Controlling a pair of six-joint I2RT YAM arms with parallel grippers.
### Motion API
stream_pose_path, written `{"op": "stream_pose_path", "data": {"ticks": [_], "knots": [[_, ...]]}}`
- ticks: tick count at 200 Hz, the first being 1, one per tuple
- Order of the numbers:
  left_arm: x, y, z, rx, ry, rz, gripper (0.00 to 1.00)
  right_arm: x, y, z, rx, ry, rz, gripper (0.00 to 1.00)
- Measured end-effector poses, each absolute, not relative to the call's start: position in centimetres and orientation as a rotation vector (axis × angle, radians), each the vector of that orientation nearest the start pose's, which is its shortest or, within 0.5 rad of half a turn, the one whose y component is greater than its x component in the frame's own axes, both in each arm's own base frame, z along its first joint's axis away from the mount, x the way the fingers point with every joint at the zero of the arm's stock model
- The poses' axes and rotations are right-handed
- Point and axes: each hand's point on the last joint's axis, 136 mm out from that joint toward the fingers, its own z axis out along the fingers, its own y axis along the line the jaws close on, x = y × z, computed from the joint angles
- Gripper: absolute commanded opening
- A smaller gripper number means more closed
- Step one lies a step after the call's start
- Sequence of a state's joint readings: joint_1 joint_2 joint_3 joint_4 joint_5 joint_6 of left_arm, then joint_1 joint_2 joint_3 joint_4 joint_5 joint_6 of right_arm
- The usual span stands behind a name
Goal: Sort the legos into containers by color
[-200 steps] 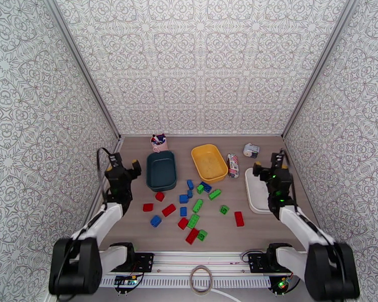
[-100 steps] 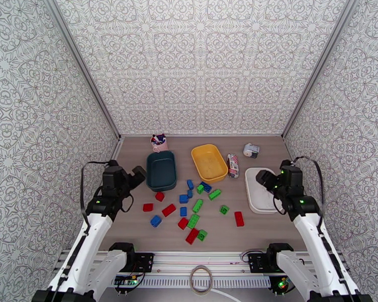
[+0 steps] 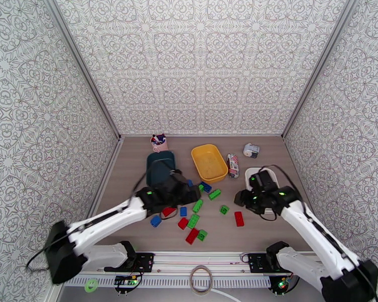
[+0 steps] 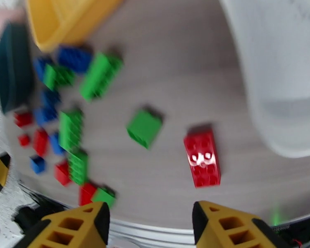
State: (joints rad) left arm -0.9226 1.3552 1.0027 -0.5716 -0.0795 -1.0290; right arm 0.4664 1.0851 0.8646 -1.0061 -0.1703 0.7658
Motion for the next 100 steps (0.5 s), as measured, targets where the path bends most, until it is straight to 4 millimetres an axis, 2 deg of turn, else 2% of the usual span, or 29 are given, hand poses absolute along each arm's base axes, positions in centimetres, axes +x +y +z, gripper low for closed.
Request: {"op": "stream_pose_path", "data": {"ticks": [22, 55, 100], "knots": [[22.5, -29.8, 14.1, -0.152, 2.65, -0.686, 0.99, 18.3, 12.7, 9.8, 0.373, 2.976, 0.382, 0.7], [22.7, -30.2, 14.2, -0.181, 2.641, -0.714, 0.99, 17.1, 11.6, 5.7, 0.398, 3.096, 0.222, 0.68], [23.0, -29.2, 14.1, -0.238, 2.637, -0.724, 0.99, 17.8, 11.9, 3.3, 0.355, 3.146, 0.171, 0.57]]}}
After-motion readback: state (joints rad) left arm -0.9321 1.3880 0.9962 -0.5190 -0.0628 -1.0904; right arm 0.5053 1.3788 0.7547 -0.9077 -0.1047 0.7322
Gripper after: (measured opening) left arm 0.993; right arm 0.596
